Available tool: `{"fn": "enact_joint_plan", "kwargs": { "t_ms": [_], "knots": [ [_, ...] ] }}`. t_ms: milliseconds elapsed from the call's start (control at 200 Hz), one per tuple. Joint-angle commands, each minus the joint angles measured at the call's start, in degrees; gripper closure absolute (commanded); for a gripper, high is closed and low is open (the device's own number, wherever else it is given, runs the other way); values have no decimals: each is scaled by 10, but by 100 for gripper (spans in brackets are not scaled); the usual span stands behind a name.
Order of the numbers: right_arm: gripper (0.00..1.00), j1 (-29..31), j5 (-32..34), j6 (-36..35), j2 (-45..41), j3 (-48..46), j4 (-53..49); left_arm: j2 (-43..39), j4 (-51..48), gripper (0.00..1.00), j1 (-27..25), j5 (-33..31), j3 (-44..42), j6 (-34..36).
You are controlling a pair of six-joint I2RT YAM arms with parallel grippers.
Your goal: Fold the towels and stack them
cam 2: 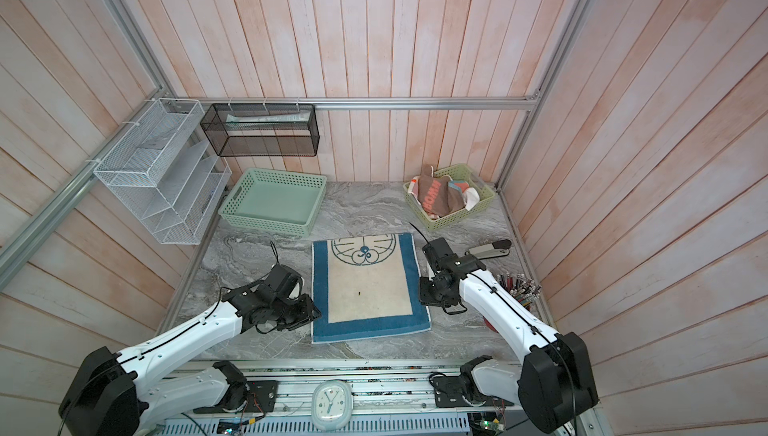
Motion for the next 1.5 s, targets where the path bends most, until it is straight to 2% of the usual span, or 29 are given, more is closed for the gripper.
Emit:
{"fn": "enact_joint_plan", "kwargs": {
  "t_ms": [0,180,350,410,470,565,675,785,890,1145,1315,1495],
  "knots": [
    [65,25,-38,-15,52,-3,55,60,45,65,-10,-1,16,31],
    [75,65,-78,8,99,-66,124,128,88,65,-55,12,6,19],
    [80,88,-91,73,44,-160,145,104,74,65,-82,6,-51,-7],
    [79,95,-97,88,10,-159,138,84,67,65,-83,5,-66,-10],
    [76,94,-76,90,-18,-125,122,72,58,65,-81,-9,-54,4],
    [67,85,-4,53,-23,-38,104,89,28,63,-54,-28,10,58],
    [61,26,40,-14,16,31,133,142,8,57,-10,-50,111,127],
    [59,-41,47,-65,67,34,241,218,37,52,29,-82,193,181],
    [59,-83,27,-73,124,42,335,301,65,48,72,-76,266,209],
    [59,-88,41,-89,260,108,407,461,69,44,133,-86,399,260],
    [60,-88,40,-105,336,156,408,493,60,41,158,-108,437,280],
    [73,-86,41,-102,383,177,386,508,59,34,178,-112,449,295]
  ]
}}
